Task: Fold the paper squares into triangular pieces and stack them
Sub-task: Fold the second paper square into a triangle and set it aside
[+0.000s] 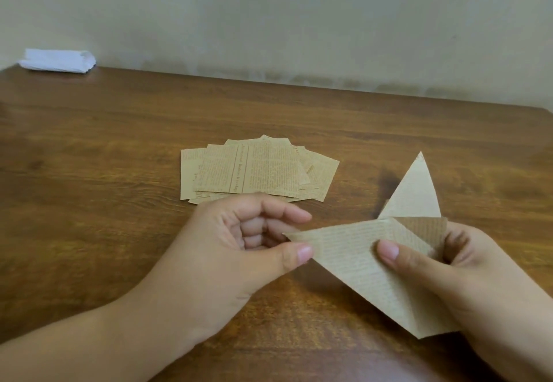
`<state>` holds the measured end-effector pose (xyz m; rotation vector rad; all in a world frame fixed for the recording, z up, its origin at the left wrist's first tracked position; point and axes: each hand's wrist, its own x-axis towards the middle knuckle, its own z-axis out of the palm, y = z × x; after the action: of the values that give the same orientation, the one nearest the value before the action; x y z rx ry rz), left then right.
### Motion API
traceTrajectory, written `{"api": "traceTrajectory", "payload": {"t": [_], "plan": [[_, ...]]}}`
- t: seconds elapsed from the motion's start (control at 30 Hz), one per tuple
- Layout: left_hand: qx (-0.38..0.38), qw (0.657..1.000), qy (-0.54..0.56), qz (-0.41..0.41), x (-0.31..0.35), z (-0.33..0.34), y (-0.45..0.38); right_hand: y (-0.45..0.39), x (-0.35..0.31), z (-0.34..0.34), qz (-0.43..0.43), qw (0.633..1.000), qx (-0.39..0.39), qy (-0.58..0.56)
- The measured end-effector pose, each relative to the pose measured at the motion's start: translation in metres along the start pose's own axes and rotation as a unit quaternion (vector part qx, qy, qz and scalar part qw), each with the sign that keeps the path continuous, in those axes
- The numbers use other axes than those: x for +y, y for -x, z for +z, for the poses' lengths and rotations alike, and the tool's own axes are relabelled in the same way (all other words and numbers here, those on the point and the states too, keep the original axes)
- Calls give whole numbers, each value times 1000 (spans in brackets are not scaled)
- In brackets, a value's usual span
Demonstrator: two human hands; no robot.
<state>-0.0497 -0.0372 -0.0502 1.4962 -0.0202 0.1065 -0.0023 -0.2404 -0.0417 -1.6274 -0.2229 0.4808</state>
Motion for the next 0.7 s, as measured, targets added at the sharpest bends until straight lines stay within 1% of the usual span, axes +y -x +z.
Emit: {"api": "traceTrajectory", "payload": {"t": [0.33,0.7], "plan": [[-3,1000,9,-18,3,-1,2,1,0,0,-7,1000,-12,14],[20,999,22,-33,4,1,1,2,-2,1,0,1000,-26,8]]}}
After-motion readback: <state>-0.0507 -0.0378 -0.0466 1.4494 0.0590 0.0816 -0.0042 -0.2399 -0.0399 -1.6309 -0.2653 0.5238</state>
